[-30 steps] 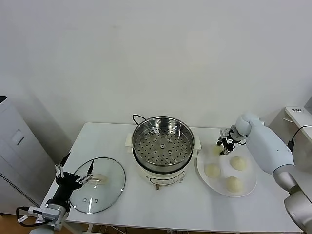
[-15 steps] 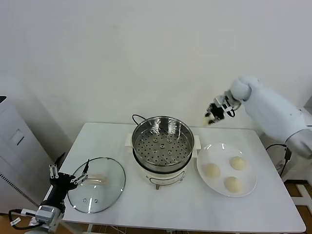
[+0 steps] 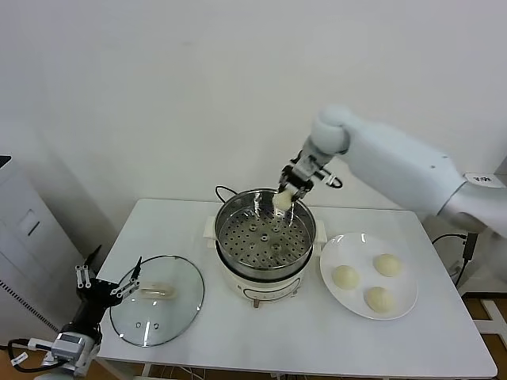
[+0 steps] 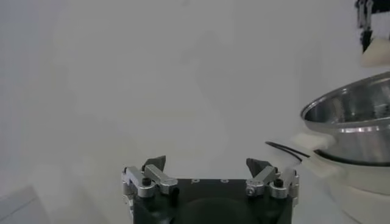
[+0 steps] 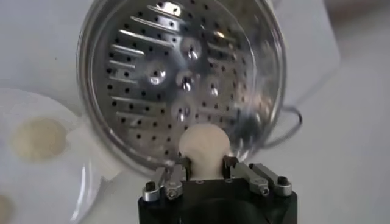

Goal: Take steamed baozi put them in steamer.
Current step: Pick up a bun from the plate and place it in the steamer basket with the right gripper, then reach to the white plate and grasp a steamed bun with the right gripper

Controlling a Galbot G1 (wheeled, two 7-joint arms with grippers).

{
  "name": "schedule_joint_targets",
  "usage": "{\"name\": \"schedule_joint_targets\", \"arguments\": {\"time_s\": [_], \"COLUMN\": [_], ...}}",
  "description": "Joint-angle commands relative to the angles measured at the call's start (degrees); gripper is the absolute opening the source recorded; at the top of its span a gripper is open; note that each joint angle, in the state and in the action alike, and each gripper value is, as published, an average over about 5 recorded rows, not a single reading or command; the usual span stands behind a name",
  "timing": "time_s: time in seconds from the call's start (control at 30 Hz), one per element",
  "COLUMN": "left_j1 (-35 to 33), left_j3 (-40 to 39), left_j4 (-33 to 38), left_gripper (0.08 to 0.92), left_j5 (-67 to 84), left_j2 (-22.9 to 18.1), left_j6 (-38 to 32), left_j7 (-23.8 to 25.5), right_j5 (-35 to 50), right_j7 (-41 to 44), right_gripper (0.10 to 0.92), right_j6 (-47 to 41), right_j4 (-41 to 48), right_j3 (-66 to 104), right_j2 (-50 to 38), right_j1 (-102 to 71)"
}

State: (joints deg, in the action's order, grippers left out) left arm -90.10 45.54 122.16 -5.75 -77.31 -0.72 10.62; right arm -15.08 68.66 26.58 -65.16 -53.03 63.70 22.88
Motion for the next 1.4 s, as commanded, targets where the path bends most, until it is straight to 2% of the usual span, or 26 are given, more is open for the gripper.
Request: {"name": "schedule_joint_targets", "arguments": {"time_s": [0.03, 0.17, 0.33, 0.57, 0.8, 0.93, 1.07, 1.27, 1.33, 1.4], "left_j1": [-0.1, -0.1, -0.2, -0.5, -0.8, -0.9, -1.1, -1.7, -1.7, -1.6], "left_j3": [0.1, 0.1, 0.2, 0.4, 0.8, 0.8, 0.8, 1.6, 1.6, 1.5], "left_j4": [0.2, 0.2, 0.3, 0.5, 0.4, 0.5, 0.6, 0.9, 1.0, 1.2], "left_gripper": [0.823, 0.823, 0.823, 0.823, 0.823, 0.823, 0.823, 0.823, 0.823, 0.823], "left_j5": [0.3, 0.4, 0.4, 0.4, 0.4, 0.3, 0.1, 0.1, 0.2, 0.2], "left_j2": [0.3, 0.6, 0.5, 0.3, 0.1, 0.0, -0.1, -0.3, -0.3, -0.3], "left_j6": [0.1, 0.2, 0.2, 0.0, -0.1, -0.2, -0.2, -0.6, -0.6, -0.6], "left_j7": [0.0, 0.0, 0.0, 0.0, 0.0, 0.0, 0.0, 0.1, 0.1, 0.1], "right_j5": [-12.9, -15.3, -19.5, -23.2, -24.6, -21.5, -11.0, 24.8, 33.4, 37.7], "right_j7": [0.0, -0.8, -1.3, -2.0, -2.2, -1.8, 0.7, 2.6, 3.1, 4.5], "right_gripper": [0.375, 0.388, 0.478, 0.534, 0.724, 0.808, 0.822, 0.823, 0.823, 0.823], "right_j6": [12.2, 13.2, 14.3, 15.0, 15.6, 15.2, 10.6, -13.6, -21.9, -27.5], "right_j4": [3.4, 4.2, 6.6, 11.8, 13.6, 12.9, 11.1, 9.7, 11.2, 13.4], "right_j3": [4.9, 6.4, 9.2, 13.7, 15.7, 16.2, 14.5, -3.1, -8.7, -12.1], "right_j2": [6.0, 6.4, 7.8, 10.4, 10.9, 10.4, 8.0, -0.7, -3.3, -5.5], "right_j1": [-7.5, -9.1, -10.4, -12.1, -12.5, -11.7, -7.4, 8.5, 12.5, 14.6]}}
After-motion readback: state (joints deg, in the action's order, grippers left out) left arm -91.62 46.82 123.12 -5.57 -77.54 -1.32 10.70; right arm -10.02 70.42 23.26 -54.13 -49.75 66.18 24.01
